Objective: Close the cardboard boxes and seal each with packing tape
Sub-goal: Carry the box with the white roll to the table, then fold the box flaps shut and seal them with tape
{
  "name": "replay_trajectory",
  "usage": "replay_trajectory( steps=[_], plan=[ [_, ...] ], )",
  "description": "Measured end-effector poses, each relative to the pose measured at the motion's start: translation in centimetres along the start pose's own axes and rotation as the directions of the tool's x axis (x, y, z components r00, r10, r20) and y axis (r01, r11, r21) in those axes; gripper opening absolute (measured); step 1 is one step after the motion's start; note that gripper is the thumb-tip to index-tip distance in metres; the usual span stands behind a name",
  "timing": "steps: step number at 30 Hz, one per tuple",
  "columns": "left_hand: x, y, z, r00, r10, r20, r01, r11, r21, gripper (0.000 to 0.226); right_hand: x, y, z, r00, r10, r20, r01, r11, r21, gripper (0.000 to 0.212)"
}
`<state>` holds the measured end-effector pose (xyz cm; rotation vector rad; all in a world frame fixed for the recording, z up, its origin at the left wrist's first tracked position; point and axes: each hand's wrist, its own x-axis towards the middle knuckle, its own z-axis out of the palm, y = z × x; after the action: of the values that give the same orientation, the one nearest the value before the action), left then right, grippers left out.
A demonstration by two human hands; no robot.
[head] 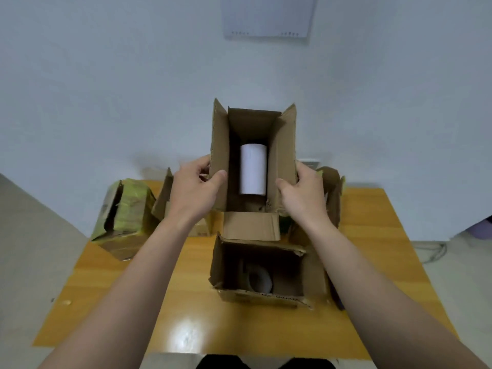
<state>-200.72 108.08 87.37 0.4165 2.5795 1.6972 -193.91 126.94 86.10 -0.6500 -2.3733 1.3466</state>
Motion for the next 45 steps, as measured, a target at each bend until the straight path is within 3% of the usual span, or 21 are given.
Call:
replay_trajectory(
  steps=[2,6,10,14,19,24,27,30,34,37,40,45],
  plan=[
    [1.0,-0.9,-2.0,0.999,-0.008,0.031,0.009,0.999,-0.046,0.018,-0.2,-1.1,1.5,1.0,0.018,-0.01,-0.017,0.998,0.058,0.013],
    [2.7,-3.0,-3.7,0.992,-0.037,0.12,0.057,0.983,-0.173,0.032,-0.4,-2.3,3.5,0.996,0.081,-0.041,-0.071,0.975,0.21,0.019],
    [2.8,-4.6,-2.6,0.997,-0.072,0.005,0.071,0.971,-0.227,0.047,-0.2,-2.5,6.3,0.985,0.09,-0.146,-0.048,0.962,0.269,0.029],
    [2.8,-5.6,-1.2,0.987,-0.081,-0.139,0.048,0.973,-0.227,0.046,0.3,-1.5,8.4,0.979,0.084,-0.186,-0.029,0.959,0.281,0.016],
    [4.0,-8.5,1.4,0.981,-0.095,-0.171,0.054,0.972,-0.231,0.045,2.1,1.9,9.9,0.98,0.035,-0.197,0.018,0.966,0.259,0.011],
    [4.4,-11.1,3.8,0.973,-0.1,-0.207,0.038,0.957,-0.286,0.039,3.2,5.2,10.5,0.987,-0.003,-0.163,0.049,0.959,0.28,0.025],
    [4.8,-11.6,4.0,0.981,-0.065,-0.184,0.001,0.945,-0.328,0.04,3.5,6.4,10.0,0.989,-0.065,-0.136,0.101,0.956,0.277,0.012],
    [4.2,-11.0,3.8,0.981,-0.011,-0.193,-0.061,0.929,-0.364,0.035,3.4,6.8,9.3,0.985,-0.116,-0.127,0.149,0.947,0.284,0.013],
    [1.3,-9.7,2.9,0.97,0.078,-0.23,-0.165,0.909,-0.384,0.031,1.1,6.5,8.5,0.958,-0.222,-0.182,0.269,0.917,0.295,0.017],
    [-3.2,-8.8,1.2,0.942,0.179,-0.283,-0.274,0.897,-0.346,0.043,-2.6,5.6,8.4,0.936,-0.289,-0.2,0.343,0.875,0.343,0.011],
    [-8.4,-8.2,-1.6,0.906,0.239,-0.349,-0.344,0.896,-0.281,0.054,-6.4,4.0,9.1,0.932,-0.334,-0.137,0.361,0.845,0.394,0.013],
    [-16.6,-10.3,-5.5,0.852,0.261,-0.453,-0.35,0.929,-0.122,0.047,-12.7,3.3,11.8,0.918,-0.397,-0.016,0.363,0.823,0.436,0.016]
  ],
)
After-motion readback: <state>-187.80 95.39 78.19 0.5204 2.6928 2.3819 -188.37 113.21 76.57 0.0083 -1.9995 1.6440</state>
